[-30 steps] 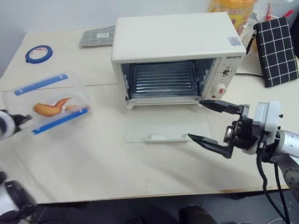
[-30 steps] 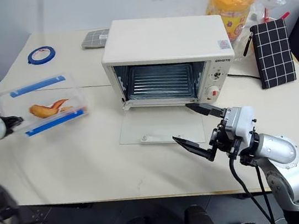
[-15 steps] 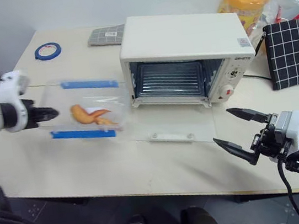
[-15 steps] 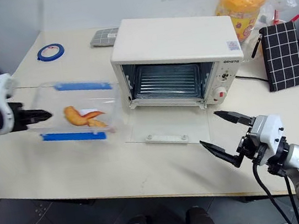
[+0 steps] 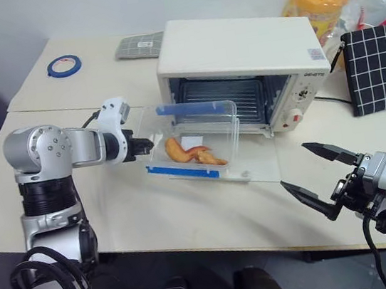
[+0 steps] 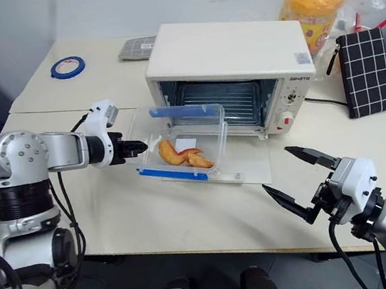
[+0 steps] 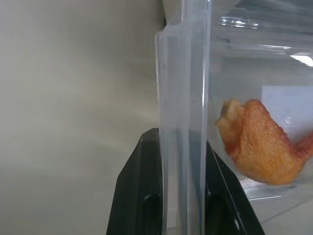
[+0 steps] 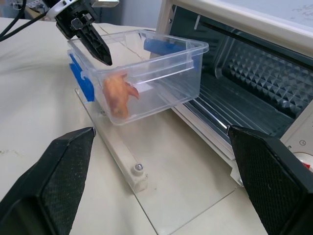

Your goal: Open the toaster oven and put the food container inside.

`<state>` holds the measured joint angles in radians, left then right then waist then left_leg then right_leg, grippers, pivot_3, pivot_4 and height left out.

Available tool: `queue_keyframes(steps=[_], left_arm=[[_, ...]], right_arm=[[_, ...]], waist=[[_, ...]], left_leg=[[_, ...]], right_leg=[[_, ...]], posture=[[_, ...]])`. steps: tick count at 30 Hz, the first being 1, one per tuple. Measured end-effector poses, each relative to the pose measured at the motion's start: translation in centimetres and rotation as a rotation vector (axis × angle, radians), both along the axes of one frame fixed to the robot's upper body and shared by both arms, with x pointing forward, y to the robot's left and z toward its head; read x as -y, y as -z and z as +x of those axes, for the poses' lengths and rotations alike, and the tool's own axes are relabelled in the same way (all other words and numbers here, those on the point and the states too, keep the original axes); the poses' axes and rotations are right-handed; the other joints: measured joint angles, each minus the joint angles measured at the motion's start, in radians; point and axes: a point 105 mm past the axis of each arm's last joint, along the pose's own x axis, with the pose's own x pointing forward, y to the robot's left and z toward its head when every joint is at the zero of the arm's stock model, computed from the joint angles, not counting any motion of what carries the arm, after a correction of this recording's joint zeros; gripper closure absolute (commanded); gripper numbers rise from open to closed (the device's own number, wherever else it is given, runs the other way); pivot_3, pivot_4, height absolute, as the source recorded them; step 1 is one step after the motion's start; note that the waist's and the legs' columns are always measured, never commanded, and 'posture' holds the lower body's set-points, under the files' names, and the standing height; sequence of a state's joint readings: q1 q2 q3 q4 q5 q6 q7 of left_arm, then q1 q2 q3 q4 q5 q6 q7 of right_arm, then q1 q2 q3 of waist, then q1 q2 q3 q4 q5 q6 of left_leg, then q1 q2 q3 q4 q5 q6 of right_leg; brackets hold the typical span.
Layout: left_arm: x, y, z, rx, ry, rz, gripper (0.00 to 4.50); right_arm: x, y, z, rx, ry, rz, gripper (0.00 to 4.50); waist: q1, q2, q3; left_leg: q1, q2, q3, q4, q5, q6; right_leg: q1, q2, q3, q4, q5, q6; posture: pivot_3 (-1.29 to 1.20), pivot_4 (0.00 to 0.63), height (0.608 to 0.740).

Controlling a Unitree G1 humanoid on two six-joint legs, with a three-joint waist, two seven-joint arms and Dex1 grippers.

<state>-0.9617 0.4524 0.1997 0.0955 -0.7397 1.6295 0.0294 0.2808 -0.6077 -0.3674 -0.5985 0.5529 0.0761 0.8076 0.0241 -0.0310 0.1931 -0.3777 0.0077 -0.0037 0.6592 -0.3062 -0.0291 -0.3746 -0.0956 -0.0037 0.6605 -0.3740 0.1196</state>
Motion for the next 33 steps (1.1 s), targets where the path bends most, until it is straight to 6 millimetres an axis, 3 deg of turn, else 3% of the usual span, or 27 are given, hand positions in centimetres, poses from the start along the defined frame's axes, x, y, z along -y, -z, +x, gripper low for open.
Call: queue_keyframes(steps=[9,17,26,33], left_arm=[[2.1,-0.2,-0.4,0.005,0.064,-0.002,4.21],[0.9,-0.7,-1.0,0.005,0.079,0.057,4.21],[4.3,-0.7,-0.9,-0.004,0.139,0.022,4.21],[4.4,-1.0,-0.5,0.005,0.117,0.034,2.23]], right_arm=[[-0.2,-0.2,-0.1,0.019,0.033,0.014,0.00],[-0.2,-0.2,-0.1,0.024,0.044,0.015,0.00],[-0.9,-0.1,0.0,0.023,0.019,0.029,0.00],[-0.9,-0.1,0.1,0.026,0.031,0.025,0.00]], waist=[[0.007,0.000,0.000],[-0.019,0.001,0.000],[-0.020,0.001,0.000],[-0.025,0.001,0.000]], left_leg=[[-0.008,-0.005,-0.008,0.006,0.000,0.001],[-0.008,-0.004,-0.009,0.005,0.000,0.000],[-0.009,-0.005,-0.010,0.005,0.000,0.000],[-0.008,-0.005,-0.010,0.005,0.001,0.000]], right_leg=[[-0.001,-0.002,-0.004,-0.001,0.000,0.001],[-0.001,-0.001,-0.008,-0.001,0.000,0.001],[-0.001,-0.001,-0.009,-0.001,0.000,0.001],[-0.001,-0.001,-0.009,0.000,0.000,0.001]], posture=[[0.00,0.150,0.740],[0.00,0.150,0.740],[0.00,0.150,0.740],[0.00,0.150,0.740]])
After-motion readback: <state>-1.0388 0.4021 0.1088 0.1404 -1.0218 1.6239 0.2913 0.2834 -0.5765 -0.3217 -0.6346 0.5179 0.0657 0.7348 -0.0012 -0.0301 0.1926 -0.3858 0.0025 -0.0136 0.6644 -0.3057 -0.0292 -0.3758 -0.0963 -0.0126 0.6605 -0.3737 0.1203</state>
